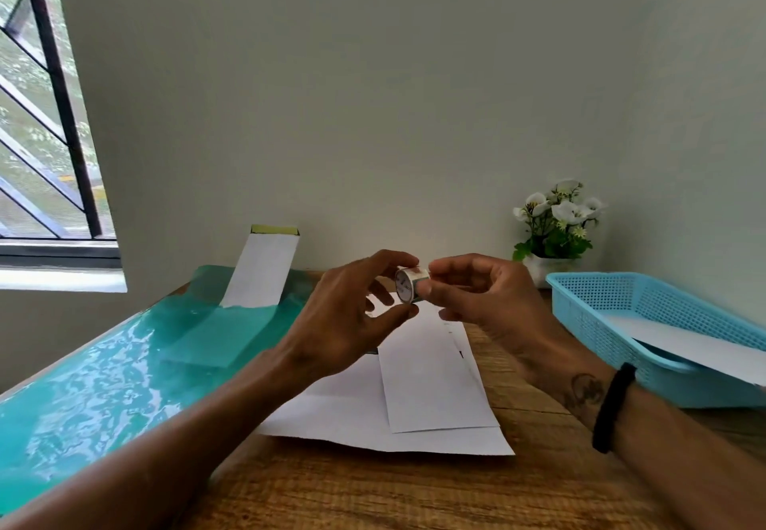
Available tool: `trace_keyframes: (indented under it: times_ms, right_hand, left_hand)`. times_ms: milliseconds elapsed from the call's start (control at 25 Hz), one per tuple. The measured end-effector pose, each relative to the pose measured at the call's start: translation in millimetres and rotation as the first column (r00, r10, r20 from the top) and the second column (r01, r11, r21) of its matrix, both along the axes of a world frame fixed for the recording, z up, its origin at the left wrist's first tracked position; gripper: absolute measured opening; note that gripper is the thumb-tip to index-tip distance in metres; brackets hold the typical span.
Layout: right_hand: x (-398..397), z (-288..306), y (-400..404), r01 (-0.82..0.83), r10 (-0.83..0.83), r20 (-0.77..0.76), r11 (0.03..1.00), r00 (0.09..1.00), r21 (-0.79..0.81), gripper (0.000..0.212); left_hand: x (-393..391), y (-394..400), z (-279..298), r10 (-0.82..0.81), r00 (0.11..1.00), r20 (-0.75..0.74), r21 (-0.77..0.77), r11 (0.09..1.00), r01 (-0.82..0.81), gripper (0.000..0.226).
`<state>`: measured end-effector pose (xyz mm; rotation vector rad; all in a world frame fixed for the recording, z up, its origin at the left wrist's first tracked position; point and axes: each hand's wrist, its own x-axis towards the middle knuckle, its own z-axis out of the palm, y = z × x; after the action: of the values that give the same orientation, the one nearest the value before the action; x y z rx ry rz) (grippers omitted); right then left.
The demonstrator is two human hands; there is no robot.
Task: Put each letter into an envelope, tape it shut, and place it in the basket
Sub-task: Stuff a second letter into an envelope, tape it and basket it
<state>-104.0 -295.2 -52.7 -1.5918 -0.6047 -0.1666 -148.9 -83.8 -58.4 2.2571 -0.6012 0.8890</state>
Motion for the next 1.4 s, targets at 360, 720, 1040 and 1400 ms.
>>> trace_keyframes:
  times_ms: [360,720,1040,1400]
  right_hand:
    - [1.5,3.0,-1.2,-0.119,0.118,-0.016,0.993,0.993,-0.012,0.043]
    - [-2.9,-0.1,1.4,0.025,-0.023,0.070,0.999,0.997,-0.025,0.031]
    - [0.1,-2.1,2.9,0.019,-0.001,0.161,0.994,0.987,-0.112,0.042]
    - [3.6,-5.3,2.3,0.120,-0.020,0.337,0.953,0.941,-0.279,0.048]
  left_hand:
    - [1.2,-2.7,7.3,-0.060,0.986,-0.158,-0.241,0.970,0.020,0.055]
    - [2.6,-1.5,5.8,-0.064,0.980,-0.187,-0.274,0.962,0.011,0.054]
    - [5.6,-1.6,5.4,-0.014,0.989,-0.146,-0.309,0.951,-0.032,0.021]
    - [7.9,-4.0,2.4,-0.040,0.967,-0.252,-0.393,0.917,-0.065,0.007]
